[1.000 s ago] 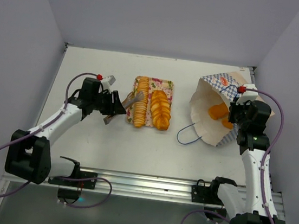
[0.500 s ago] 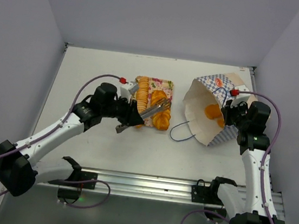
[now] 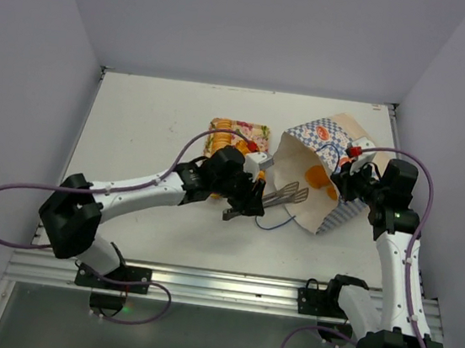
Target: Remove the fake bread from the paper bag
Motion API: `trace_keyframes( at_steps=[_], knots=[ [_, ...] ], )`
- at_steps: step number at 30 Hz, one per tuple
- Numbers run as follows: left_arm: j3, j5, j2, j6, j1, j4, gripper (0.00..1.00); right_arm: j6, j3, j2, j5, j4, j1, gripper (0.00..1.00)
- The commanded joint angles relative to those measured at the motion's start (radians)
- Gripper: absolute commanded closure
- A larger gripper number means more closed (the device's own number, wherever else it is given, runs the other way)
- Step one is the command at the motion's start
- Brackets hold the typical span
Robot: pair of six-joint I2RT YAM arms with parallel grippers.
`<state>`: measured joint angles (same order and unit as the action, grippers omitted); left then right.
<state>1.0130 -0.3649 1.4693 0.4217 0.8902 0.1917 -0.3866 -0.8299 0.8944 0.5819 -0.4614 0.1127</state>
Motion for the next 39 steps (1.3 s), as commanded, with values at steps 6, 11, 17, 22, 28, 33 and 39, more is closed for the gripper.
trace_keyframes(
  at_steps=[6, 11, 17, 22, 28, 33, 39],
  knots=[
    [0.235, 0.115, 0.219, -0.052, 0.003, -0.075, 0.52, -0.021, -0.029, -0.008, 0.056, -0.002, 0.002, 1.00],
    [0.323, 0.107, 0.342, -0.050, -0.028, -0.078, 0.51, -0.023, -0.029, -0.009, 0.061, -0.002, 0.001, 1.00],
    [0.346, 0.037, 0.379, -0.072, -0.079, -0.124, 0.50, -0.024, -0.028, -0.008, 0.065, -0.002, 0.002, 1.00],
    [0.368, -0.008, 0.414, -0.100, -0.092, -0.121, 0.50, -0.024, -0.028, -0.006, 0.070, -0.003, 0.002, 1.00],
    [0.406, -0.100, 0.477, -0.100, -0.108, -0.127, 0.50, -0.024, -0.029, -0.005, 0.073, -0.005, 0.002, 1.00],
    [0.418, -0.127, 0.496, -0.081, -0.137, -0.140, 0.49, -0.024, -0.028, -0.003, 0.076, -0.005, 0.002, 1.00],
    [0.424, -0.123, 0.482, -0.093, -0.157, -0.124, 0.49, -0.024, -0.026, -0.002, 0.076, -0.003, 0.002, 1.00]
  ],
)
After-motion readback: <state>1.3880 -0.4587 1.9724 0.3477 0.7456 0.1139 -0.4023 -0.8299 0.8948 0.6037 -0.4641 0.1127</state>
